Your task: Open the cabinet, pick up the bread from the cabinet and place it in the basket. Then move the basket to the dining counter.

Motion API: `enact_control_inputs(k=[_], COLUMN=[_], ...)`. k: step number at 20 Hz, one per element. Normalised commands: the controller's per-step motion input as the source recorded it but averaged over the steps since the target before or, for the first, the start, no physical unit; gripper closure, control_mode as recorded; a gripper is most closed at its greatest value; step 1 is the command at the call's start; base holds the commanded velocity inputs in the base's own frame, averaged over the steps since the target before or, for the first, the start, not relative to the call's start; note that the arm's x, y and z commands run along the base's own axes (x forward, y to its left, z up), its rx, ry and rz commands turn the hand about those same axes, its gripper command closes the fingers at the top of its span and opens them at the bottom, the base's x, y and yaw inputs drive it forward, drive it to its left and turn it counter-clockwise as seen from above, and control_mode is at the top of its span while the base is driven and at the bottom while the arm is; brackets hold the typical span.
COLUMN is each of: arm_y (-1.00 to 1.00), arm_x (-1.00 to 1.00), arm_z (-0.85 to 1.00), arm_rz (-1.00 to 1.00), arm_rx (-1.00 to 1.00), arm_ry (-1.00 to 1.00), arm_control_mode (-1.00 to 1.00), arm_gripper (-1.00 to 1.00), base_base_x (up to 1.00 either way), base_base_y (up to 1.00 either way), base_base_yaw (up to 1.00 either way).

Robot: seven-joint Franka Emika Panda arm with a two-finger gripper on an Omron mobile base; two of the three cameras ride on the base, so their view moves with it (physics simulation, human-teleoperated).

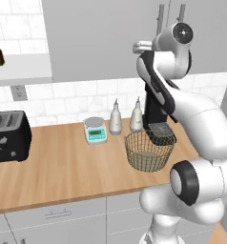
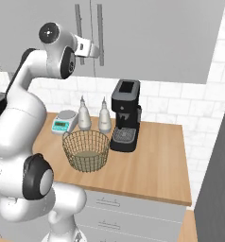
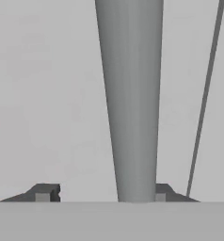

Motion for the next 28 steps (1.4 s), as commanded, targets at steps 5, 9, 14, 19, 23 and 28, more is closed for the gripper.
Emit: enact_control_inputs(k=[5, 9, 14, 19, 23, 28], arm_y=[0.62, 0.89, 1.00, 1.00, 0.97, -0.23], arm_x=[-0.70, -1.00, -1.00, -1.00, -1.00, -0.88], arm_z=[0.00, 0.00, 0.00, 0.00, 0.00, 0.00], arm_rz=[0.07, 0.07, 0.03, 0.02, 0.02, 0.00], arm_rx=[0.00, 0.00, 0.00, 0.00, 0.00, 0.12], arm_ry=[0.00, 0.00, 0.00, 0.00, 0.00, 0.00], arm_control_mode=[-1.00, -1.00, -1.00, -1.00, -1.00, -1.00], arm_gripper=[1.00, 1.00, 1.00, 1.00, -1.00, -1.00], base_base_x=[0.00, 0.00, 0.00, 0.00, 0.00, 0.00], base_base_y=[0.00, 0.00, 0.00, 0.00, 0.00, 0.00], base_base_yaw=[0.00, 0.00, 0.00, 0.00, 0.00, 0.00])
